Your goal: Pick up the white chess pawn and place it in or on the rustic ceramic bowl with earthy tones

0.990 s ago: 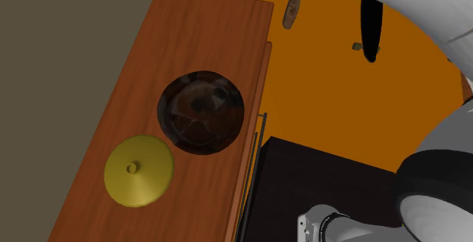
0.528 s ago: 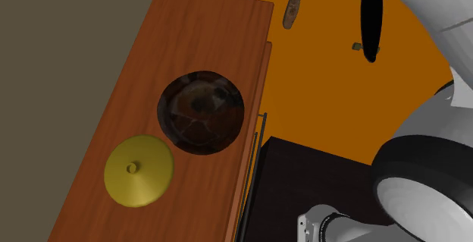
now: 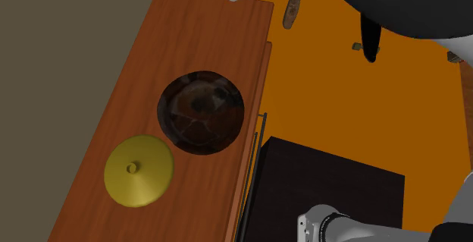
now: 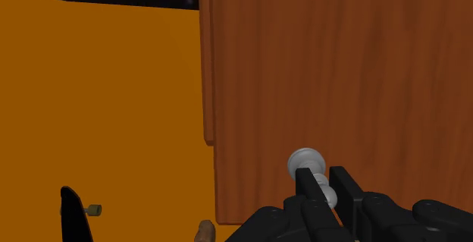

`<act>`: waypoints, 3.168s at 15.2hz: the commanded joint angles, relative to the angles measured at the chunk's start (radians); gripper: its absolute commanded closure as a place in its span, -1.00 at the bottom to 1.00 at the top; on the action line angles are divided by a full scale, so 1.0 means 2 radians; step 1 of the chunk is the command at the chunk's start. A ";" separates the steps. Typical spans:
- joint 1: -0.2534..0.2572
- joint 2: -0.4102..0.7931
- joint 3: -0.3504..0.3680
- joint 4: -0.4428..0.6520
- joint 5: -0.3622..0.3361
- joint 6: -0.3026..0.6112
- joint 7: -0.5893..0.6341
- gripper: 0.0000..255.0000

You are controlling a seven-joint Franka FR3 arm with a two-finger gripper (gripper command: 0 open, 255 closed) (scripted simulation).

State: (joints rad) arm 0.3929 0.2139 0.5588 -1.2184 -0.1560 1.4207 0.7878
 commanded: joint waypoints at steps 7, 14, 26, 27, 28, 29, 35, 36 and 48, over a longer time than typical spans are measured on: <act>0.007 -0.116 0.020 -0.121 0.062 0.021 0.044 1.00; 0.033 -0.194 0.043 -0.180 0.109 0.014 0.095 1.00; 0.036 -0.226 0.036 -0.291 0.126 0.098 0.083 1.00; 0.036 -0.228 0.036 -0.299 0.127 0.105 0.082 1.00; 0.037 -0.230 0.036 -0.307 0.128 0.112 0.082 1.00; 0.037 -0.231 0.036 -0.315 0.129 0.119 0.081 1.00; 0.038 -0.234 0.037 -0.333 0.131 0.134 0.080 1.00; 0.038 -0.234 0.037 -0.333 0.131 0.134 0.080 1.00; 0.036 -0.223 0.037 -0.273 0.125 0.084 0.085 -1.00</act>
State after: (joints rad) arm 0.4659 -0.2390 0.6328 -1.8064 0.0973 1.6245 0.9549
